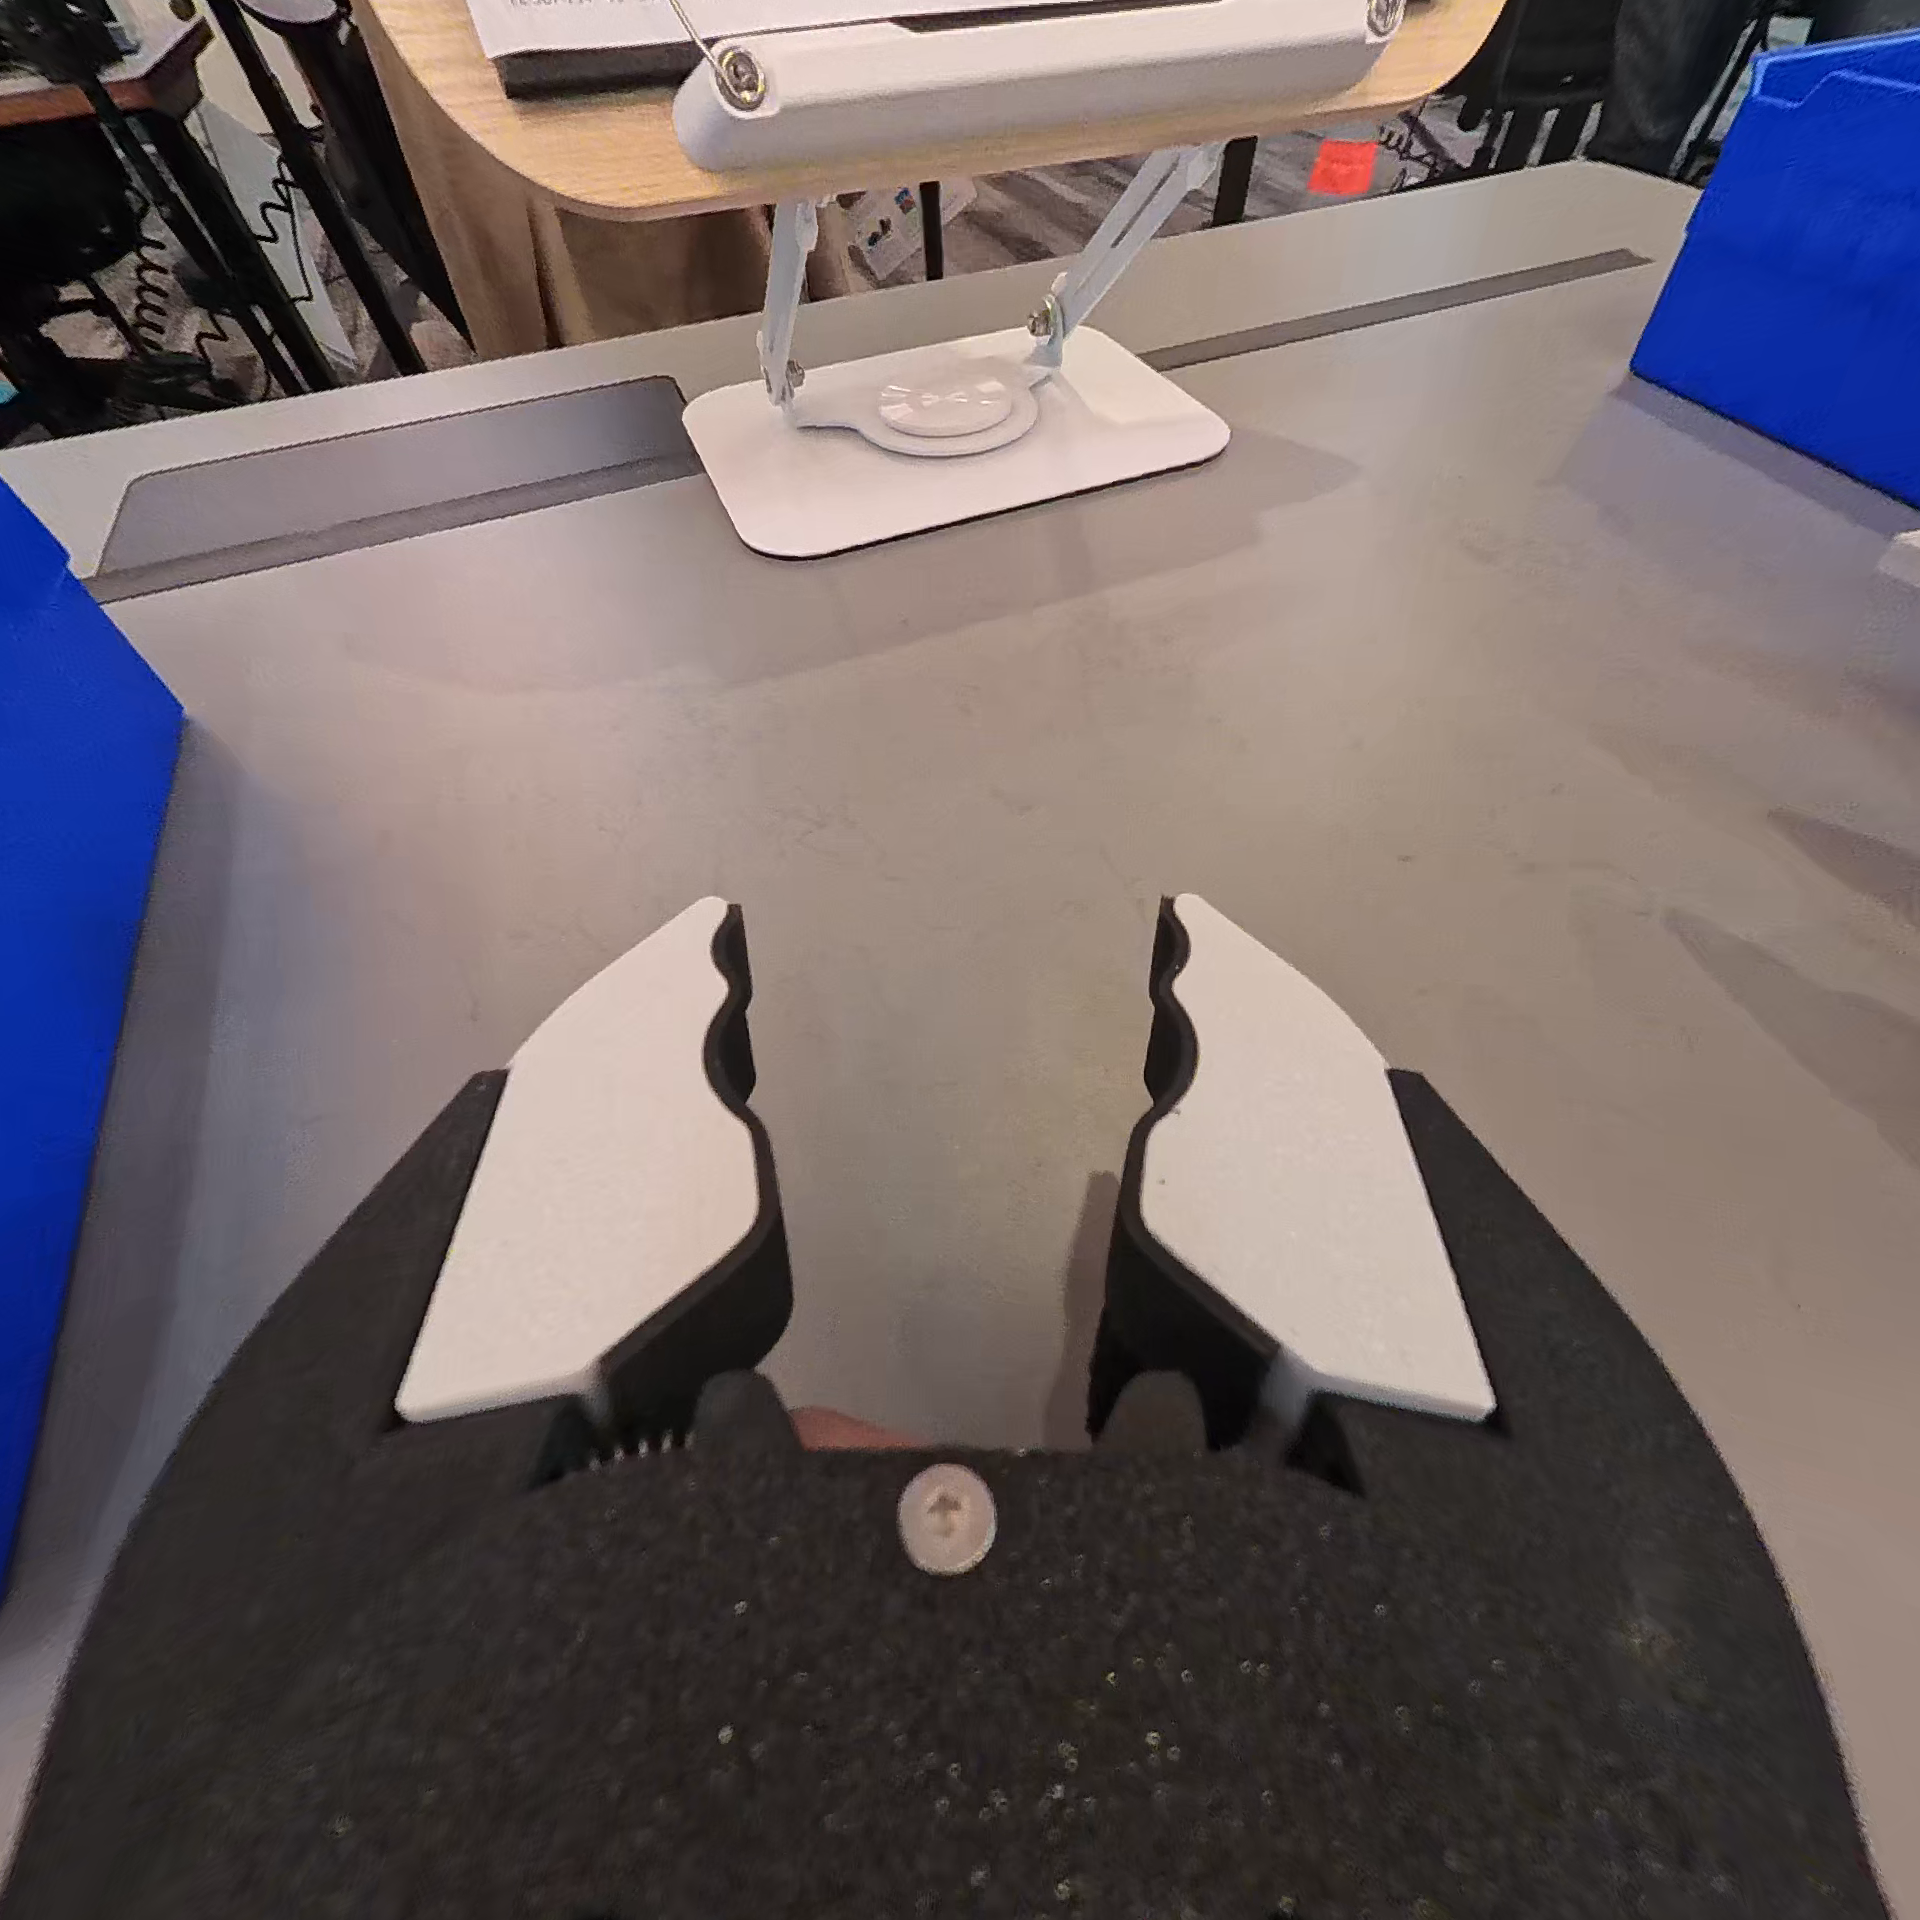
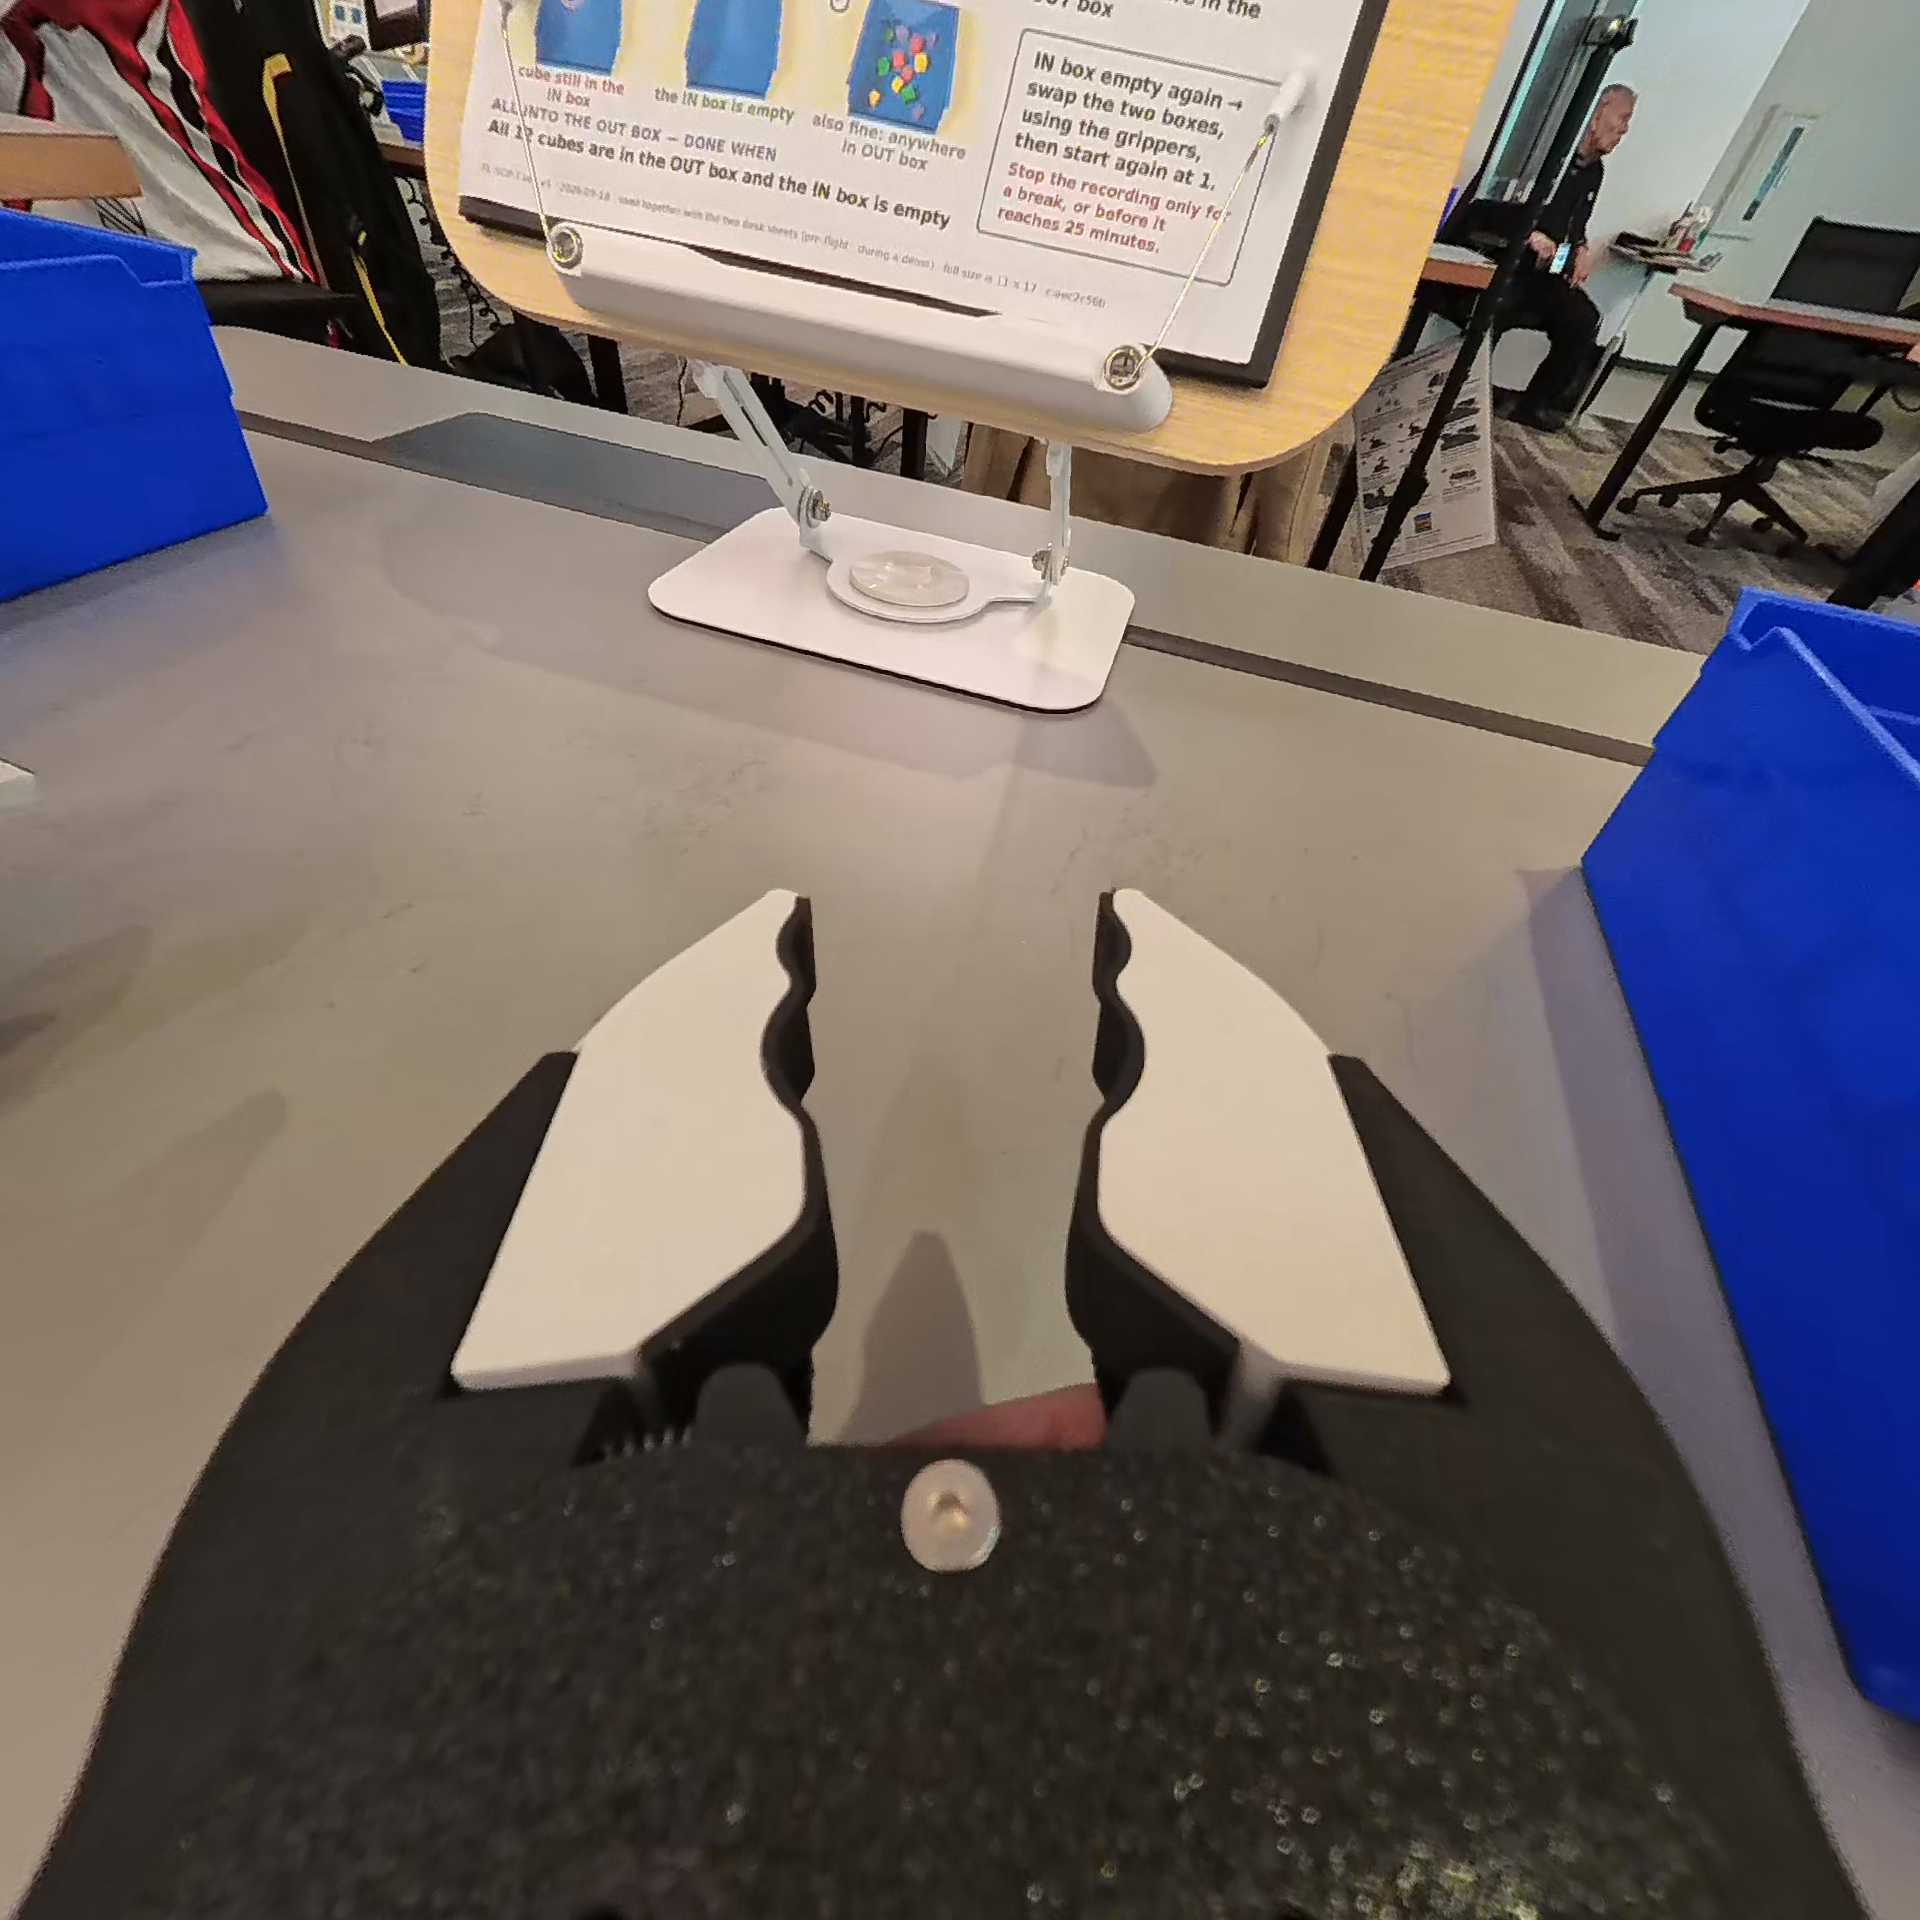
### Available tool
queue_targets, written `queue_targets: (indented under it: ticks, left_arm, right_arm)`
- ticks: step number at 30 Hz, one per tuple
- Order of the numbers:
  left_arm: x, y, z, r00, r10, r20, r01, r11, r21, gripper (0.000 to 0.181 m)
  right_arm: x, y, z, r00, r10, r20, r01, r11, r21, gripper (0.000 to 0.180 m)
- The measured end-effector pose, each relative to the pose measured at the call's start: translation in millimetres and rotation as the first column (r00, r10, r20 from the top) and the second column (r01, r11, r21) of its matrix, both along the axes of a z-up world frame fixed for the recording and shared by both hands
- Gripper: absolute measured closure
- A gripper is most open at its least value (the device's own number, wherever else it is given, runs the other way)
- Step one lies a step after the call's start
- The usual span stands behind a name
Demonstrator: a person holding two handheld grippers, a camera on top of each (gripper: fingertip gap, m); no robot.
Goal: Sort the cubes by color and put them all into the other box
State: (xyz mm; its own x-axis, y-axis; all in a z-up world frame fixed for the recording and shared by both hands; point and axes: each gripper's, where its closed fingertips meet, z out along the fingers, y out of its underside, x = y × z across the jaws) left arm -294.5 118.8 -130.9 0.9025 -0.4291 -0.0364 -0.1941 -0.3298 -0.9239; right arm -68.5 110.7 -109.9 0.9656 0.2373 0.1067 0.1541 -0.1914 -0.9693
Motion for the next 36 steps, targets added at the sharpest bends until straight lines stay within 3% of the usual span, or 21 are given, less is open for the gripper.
queue_targets:
  ticks: [6,10,14,17,22,24,29,36]
  left_arm:
    - [4,-4,0,1.0,-0.025,0.003,0.025,1.0,-0.009,0.115]
    - [2,-37,22,0.978,-0.208,0.005,0.208,0.974,-0.092,0.116]
    - [-64,-61,79,0.92,-0.357,-0.163,0.328,0.927,-0.184,0.115]
    - [-147,-36,103,0.864,-0.295,-0.409,0.214,0.948,-0.234,0.12]
    - [-252,27,56,0.699,-0.306,-0.646,-0.007,0.901,-0.434,0.124]
    - [-271,44,28,0.701,-0.348,-0.623,-0.047,0.849,-0.526,0.133]
    - [-292,62,-24,0.711,-0.442,-0.546,-0.06,0.736,-0.675,0.132]
    - [-296,72,-46,0.688,-0.509,-0.517,-0.01,0.706,-0.708,0.13]
  right_arm:
    - [0,0,-1,1.0,0.004,0.001,-0.004,1.0,-0.007,0.128]
    - [-4,1,-3,1.0,0.026,0.005,-0.026,0.999,-0.025,0.128]
    - [-10,3,-9,0.997,0.068,0.021,-0.067,0.996,-0.065,0.128]
    - [-10,2,-7,0.997,0.073,0.016,-0.072,0.996,-0.054,0.128]
    - [-12,2,-8,0.997,0.081,0.018,-0.08,0.995,-0.058,0.128]
    - [-13,2,-8,0.996,0.083,0.025,-0.082,0.995,-0.054,0.128]
    - [-14,2,-9,0.996,0.089,0.03,-0.087,0.994,-0.065,0.129]
    - [-14,1,-8,0.995,0.09,0.033,-0.088,0.995,-0.055,0.131]
